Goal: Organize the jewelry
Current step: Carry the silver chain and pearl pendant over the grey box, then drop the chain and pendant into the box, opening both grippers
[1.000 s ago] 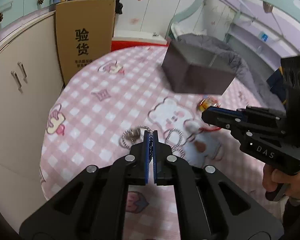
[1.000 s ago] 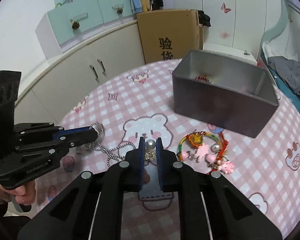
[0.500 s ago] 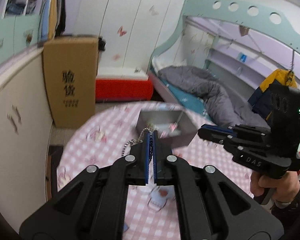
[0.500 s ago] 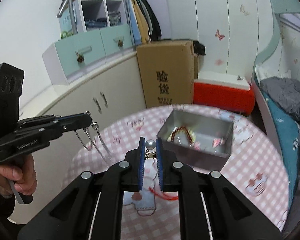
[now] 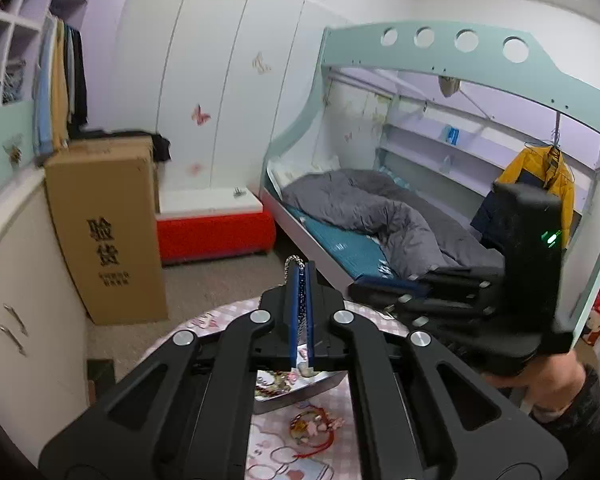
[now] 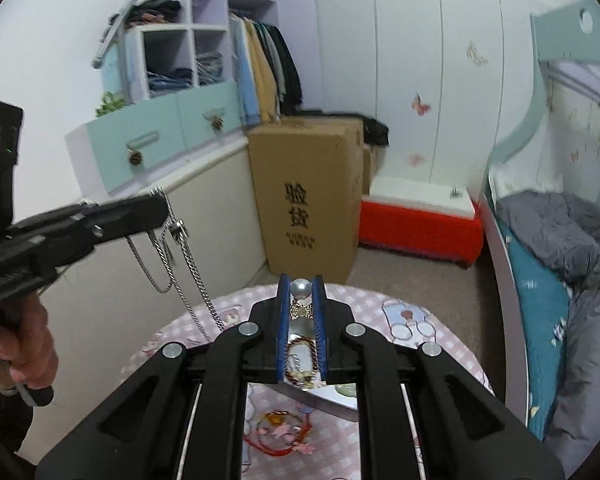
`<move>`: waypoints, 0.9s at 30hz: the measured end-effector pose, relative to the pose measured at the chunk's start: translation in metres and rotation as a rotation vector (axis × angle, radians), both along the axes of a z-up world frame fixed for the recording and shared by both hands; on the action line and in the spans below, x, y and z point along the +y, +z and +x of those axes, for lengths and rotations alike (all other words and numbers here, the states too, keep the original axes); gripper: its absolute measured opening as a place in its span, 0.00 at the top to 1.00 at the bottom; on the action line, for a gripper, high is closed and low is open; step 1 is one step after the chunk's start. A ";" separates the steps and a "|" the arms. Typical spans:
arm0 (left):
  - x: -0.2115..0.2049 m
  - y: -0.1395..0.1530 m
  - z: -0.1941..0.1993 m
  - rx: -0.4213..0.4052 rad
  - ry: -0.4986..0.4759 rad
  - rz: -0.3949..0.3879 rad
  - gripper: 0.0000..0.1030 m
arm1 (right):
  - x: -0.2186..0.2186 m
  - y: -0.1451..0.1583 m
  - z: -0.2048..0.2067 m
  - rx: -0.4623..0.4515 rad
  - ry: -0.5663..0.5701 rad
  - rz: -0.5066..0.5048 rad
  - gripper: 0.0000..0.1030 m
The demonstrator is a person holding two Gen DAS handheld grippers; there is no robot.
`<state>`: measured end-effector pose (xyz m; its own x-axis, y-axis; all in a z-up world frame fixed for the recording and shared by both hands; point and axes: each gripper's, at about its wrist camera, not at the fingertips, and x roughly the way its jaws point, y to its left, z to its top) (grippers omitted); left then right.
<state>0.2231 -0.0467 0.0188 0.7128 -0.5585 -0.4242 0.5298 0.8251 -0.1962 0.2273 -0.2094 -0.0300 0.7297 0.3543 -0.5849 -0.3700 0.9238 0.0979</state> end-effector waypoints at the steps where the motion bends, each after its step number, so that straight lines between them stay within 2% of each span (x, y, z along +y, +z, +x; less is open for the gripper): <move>1: -0.005 -0.005 0.008 0.024 -0.007 0.002 0.97 | -0.002 -0.009 0.008 0.030 -0.007 -0.001 0.91; 5: -0.025 -0.045 0.045 0.154 -0.018 0.014 0.97 | -0.001 -0.058 0.040 0.163 -0.027 -0.021 0.91; 8: -0.040 -0.078 0.067 0.246 -0.039 0.077 0.97 | -0.006 -0.087 0.053 0.249 -0.061 -0.012 0.90; 9: -0.042 -0.083 0.070 0.261 -0.039 0.089 0.97 | -0.010 -0.092 0.054 0.264 -0.087 -0.006 0.82; 10: -0.044 -0.088 0.072 0.268 -0.027 0.120 0.96 | -0.013 -0.094 0.054 0.269 -0.107 0.005 0.54; 11: -0.045 -0.091 0.073 0.268 -0.010 0.153 0.96 | -0.018 -0.095 0.054 0.267 -0.126 0.016 0.34; 12: -0.044 -0.093 0.074 0.271 -0.003 0.164 0.96 | -0.021 -0.095 0.052 0.256 -0.148 0.022 0.07; 16: -0.036 -0.094 0.078 0.298 0.060 0.203 0.96 | -0.032 -0.090 0.049 0.232 -0.192 0.035 0.07; 20: -0.025 -0.087 0.071 0.258 0.140 0.225 0.96 | -0.038 -0.083 0.046 0.210 -0.212 0.041 0.07; 21: -0.024 -0.085 0.068 0.239 0.162 0.235 0.89 | -0.038 -0.079 0.044 0.198 -0.215 0.049 0.07; 22: -0.023 -0.082 0.063 0.208 0.196 0.259 0.49 | -0.038 -0.077 0.043 0.192 -0.214 0.057 0.07; 23: -0.024 -0.079 0.060 0.187 0.226 0.279 0.16 | -0.039 -0.074 0.042 0.185 -0.213 0.064 0.07; 24: -0.022 -0.076 0.054 0.149 0.279 0.295 0.06 | -0.039 -0.070 0.040 0.177 -0.213 0.070 0.07; 25: -0.019 -0.074 0.049 0.103 0.316 0.290 0.06 | -0.039 -0.066 0.037 0.164 -0.210 0.075 0.07; 26: -0.015 -0.073 0.044 0.074 0.308 0.257 0.06 | -0.039 -0.061 0.034 0.152 -0.209 0.077 0.07; 27: -0.013 -0.073 0.044 0.083 0.292 0.230 0.06 | -0.038 -0.057 0.031 0.141 -0.207 0.080 0.07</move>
